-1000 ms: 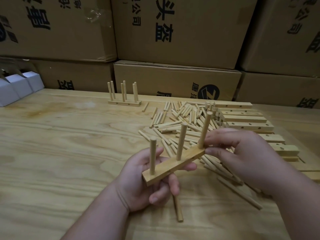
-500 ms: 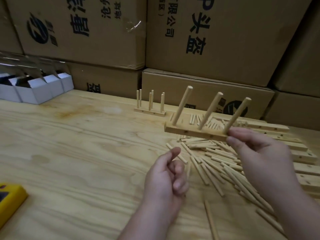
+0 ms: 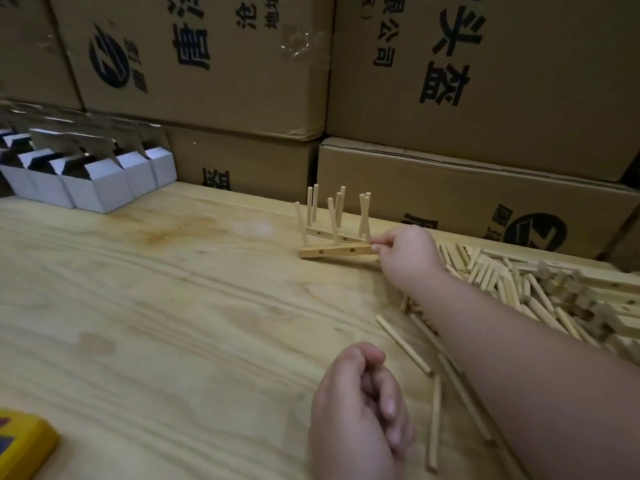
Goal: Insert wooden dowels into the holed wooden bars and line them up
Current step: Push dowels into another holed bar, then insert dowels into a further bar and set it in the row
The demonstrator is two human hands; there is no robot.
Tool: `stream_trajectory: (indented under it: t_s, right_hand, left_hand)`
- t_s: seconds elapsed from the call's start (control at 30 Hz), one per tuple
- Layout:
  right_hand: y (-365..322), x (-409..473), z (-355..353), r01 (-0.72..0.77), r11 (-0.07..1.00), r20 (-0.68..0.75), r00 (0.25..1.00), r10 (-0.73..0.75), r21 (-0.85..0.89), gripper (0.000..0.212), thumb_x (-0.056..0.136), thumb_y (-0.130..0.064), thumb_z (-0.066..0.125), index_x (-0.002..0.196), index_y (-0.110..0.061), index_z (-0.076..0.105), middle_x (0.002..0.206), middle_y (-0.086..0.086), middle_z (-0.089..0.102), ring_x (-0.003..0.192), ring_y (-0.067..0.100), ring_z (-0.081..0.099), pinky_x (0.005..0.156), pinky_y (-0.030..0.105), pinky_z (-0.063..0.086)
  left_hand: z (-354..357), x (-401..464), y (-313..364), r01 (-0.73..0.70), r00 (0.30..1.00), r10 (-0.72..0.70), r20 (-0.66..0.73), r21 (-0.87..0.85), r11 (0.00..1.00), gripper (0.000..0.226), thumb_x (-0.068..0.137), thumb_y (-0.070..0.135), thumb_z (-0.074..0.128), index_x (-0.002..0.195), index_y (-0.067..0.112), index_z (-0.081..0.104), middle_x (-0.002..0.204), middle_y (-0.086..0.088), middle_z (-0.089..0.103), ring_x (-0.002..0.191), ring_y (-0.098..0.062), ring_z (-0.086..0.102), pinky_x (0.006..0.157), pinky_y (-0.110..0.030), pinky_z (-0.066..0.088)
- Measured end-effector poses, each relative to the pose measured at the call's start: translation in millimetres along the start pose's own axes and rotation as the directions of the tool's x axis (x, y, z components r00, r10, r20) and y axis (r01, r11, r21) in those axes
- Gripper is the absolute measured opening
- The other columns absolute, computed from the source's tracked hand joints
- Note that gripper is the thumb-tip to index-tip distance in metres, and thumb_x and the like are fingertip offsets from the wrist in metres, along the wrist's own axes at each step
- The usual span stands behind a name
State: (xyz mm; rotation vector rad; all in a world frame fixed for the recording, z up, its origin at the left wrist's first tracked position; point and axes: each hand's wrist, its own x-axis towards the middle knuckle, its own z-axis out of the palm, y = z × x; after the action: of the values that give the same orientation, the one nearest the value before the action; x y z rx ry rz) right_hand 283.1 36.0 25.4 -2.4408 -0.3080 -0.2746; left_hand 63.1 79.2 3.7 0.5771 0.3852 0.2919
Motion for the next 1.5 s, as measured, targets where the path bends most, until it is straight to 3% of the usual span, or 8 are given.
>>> stream_trajectory:
  t_s: [0.1,0.3,0.5,0.63,0.93,1.2,1.37,1.5]
  right_hand:
    - [3,16,17,0.037,0.994,0.067,0.997,-0.03,-0.102,0.02,0.097,-0.021,0.061,0.107,-0.019,0.077,0.109,-0.004,0.073,0.099,0.017,0.064,0.082,0.022,0.044]
    - [9,36,29,0.107,0.96,0.12,0.99,-0.078,-0.257,0.02,0.096,-0.023,0.058,0.096,-0.022,0.078,0.097,-0.003,0.073,0.09,0.02,0.063,0.079,0.028,0.052]
    - [14,46,35,0.209,0.908,0.066,0.978,-0.199,-0.363,0.022,0.095,-0.032,0.058,0.098,-0.028,0.079,0.121,-0.011,0.061,0.115,0.018,0.046,0.095,0.033,0.038]
    - [13,49,36,0.223,0.913,0.087,0.975,-0.206,-0.342,0.024,0.095,-0.029,0.056,0.099,-0.025,0.08,0.125,-0.009,0.065,0.122,0.02,0.048,0.1,0.035,0.043]
    - [18,60,31,0.182,0.964,0.194,0.97,-0.144,-0.195,0.013,0.09,-0.029,0.061,0.085,-0.029,0.072,0.098,-0.008,0.071,0.088,0.013,0.062,0.07,0.029,0.05]
    - [27,64,35,0.203,0.957,0.121,0.976,-0.18,-0.21,0.014,0.091,-0.028,0.063,0.086,-0.026,0.076,0.1,-0.01,0.072,0.089,0.012,0.061,0.073,0.026,0.043]
    - [29,68,37,0.264,0.937,0.152,0.96,-0.234,-0.226,0.013,0.087,-0.034,0.068,0.076,-0.028,0.066,0.097,-0.015,0.057,0.081,0.007,0.057,0.065,0.025,0.045]
    - [29,75,36,0.225,0.951,0.214,0.96,-0.179,-0.213,0.01,0.088,-0.037,0.066,0.081,-0.032,0.061,0.086,-0.012,0.063,0.077,0.007,0.057,0.057,0.023,0.042]
  left_hand:
    - [2,-3,1,-0.041,0.999,0.041,0.006,0.022,0.999,0.024,0.068,0.024,0.051,0.05,0.011,0.061,0.037,-0.006,0.026,0.023,-0.006,0.021,0.037,-0.009,0.026]
    - [3,-1,1,-0.006,1.0,0.006,-0.001,0.069,0.998,0.026,0.066,0.024,0.05,0.048,0.011,0.063,0.035,-0.005,0.026,0.023,-0.004,0.022,0.038,-0.01,0.024]
    - [6,0,1,0.027,0.999,-0.022,-0.041,0.115,0.993,0.026,0.066,0.022,0.049,0.047,0.009,0.063,0.034,-0.005,0.026,0.022,-0.005,0.023,0.038,-0.01,0.025]
    - [7,2,2,0.058,0.997,-0.053,-0.049,0.098,0.993,0.026,0.066,0.019,0.048,0.048,0.007,0.062,0.034,-0.005,0.027,0.021,-0.006,0.023,0.037,-0.009,0.027]
    - [7,4,2,0.083,0.995,-0.078,-0.06,0.085,0.993,0.026,0.065,0.019,0.049,0.047,0.006,0.062,0.034,-0.005,0.027,0.021,-0.006,0.023,0.037,-0.008,0.027]
    - [8,2,2,0.088,0.995,-0.082,-0.062,0.107,0.99,0.025,0.063,0.02,0.049,0.047,0.006,0.063,0.034,-0.006,0.028,0.021,-0.007,0.023,0.038,-0.008,0.025]
    - [8,4,3,0.1,0.993,-0.093,-0.072,0.108,0.989,0.026,0.065,0.019,0.049,0.048,0.004,0.063,0.034,-0.005,0.028,0.021,-0.007,0.024,0.037,-0.008,0.025]
    - [8,5,3,0.118,0.991,-0.112,-0.067,0.099,0.988,0.025,0.064,0.018,0.049,0.048,0.003,0.062,0.034,-0.005,0.028,0.021,-0.007,0.024,0.037,-0.008,0.027]
